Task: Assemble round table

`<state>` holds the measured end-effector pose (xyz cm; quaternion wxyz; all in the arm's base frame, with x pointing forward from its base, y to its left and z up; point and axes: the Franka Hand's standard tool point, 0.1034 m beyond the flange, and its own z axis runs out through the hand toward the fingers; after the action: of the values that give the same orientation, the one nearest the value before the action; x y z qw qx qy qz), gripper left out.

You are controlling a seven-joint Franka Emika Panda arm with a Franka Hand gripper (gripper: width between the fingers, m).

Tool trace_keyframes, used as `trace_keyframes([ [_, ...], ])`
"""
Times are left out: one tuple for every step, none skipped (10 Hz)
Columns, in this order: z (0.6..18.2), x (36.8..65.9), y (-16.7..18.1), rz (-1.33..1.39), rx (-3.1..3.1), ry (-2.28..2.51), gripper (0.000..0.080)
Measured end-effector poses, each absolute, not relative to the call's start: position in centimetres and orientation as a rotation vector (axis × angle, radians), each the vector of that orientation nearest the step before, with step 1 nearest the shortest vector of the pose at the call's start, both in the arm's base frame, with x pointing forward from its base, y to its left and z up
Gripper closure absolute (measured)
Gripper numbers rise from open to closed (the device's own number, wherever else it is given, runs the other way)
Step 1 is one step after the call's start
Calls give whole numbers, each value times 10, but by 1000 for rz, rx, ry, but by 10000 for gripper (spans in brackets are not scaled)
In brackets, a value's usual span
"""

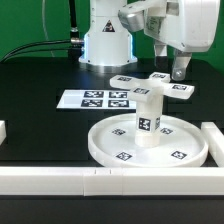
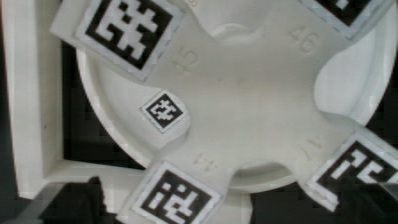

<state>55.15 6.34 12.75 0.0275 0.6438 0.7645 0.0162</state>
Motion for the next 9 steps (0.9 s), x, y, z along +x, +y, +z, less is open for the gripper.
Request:
trace_keyframes([
  [127, 552, 61, 39, 1890, 2432, 150],
  [126, 551, 59, 31, 1832, 2474, 150],
  [124, 551, 54, 25, 1840, 2471, 150],
  [124, 550, 50, 23, 1849, 2465, 150],
  [123, 550, 47, 21, 1858, 2461, 150],
  [122, 550, 44, 18, 1866, 2457, 150],
  [120, 550, 42, 13, 1868, 2456, 150],
  [118, 550, 41, 9, 1869, 2458, 150],
  [116, 549, 41, 6, 1874, 2458, 150],
])
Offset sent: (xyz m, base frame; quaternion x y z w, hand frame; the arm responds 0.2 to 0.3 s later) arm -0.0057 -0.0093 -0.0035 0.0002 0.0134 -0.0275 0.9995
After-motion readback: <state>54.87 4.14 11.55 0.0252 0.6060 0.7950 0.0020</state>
